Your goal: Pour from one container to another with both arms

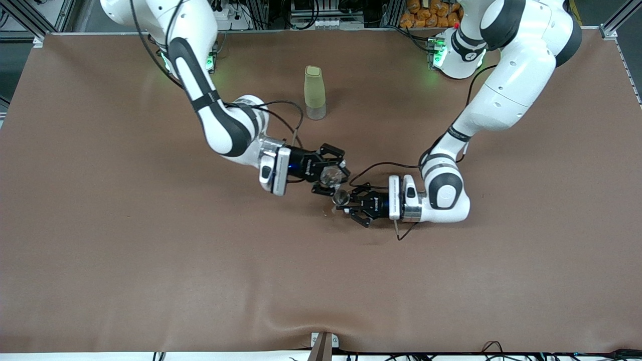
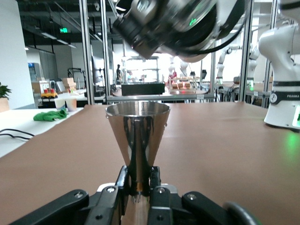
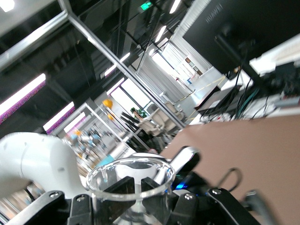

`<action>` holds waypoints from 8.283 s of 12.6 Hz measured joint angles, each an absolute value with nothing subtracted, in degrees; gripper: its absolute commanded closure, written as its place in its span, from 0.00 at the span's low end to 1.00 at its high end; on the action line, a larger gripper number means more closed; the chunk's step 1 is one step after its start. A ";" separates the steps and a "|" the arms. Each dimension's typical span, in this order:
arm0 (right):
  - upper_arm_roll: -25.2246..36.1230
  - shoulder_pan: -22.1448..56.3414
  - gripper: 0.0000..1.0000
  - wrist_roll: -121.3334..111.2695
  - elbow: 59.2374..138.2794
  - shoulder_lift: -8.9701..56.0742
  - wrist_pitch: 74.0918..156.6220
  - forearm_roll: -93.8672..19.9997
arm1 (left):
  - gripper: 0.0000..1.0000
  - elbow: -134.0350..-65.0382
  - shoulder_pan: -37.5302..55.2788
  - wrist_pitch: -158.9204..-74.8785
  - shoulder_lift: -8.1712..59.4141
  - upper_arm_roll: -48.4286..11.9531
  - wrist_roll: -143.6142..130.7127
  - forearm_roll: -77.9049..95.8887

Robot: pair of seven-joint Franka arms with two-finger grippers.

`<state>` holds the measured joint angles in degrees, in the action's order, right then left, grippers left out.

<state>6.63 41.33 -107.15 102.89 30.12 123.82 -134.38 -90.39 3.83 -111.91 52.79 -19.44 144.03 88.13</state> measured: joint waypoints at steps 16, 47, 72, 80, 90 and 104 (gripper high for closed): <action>18.16 6.30 1.00 -135.10 114.69 21.56 82.00 -74.56 | 1.00 -91.81 -27.17 -94.46 53.24 -18.17 143.04 60.98; 19.11 -4.93 0.00 -160.84 102.45 54.50 80.20 -80.77 | 0.00 -91.93 -34.89 -89.89 58.00 -13.23 139.14 56.26; 28.79 5.12 0.00 -51.13 99.72 9.13 79.58 -32.02 | 0.00 -73.46 -12.32 -88.90 17.73 -14.72 13.69 7.96; 12.02 5.20 0.00 -15.01 91.75 -2.54 78.37 -12.16 | 0.00 -76.80 -2.71 -88.43 9.51 -6.25 5.82 -5.23; 4.48 -1.17 0.00 -5.31 88.66 -2.75 78.37 -5.51 | 0.00 -98.74 -1.67 -94.36 -8.17 -5.88 -4.80 -0.59; 0.44 -4.98 0.00 -5.07 88.63 -2.68 78.43 -3.42 | 0.00 -99.14 -0.06 -94.28 -8.56 -4.96 -9.39 1.35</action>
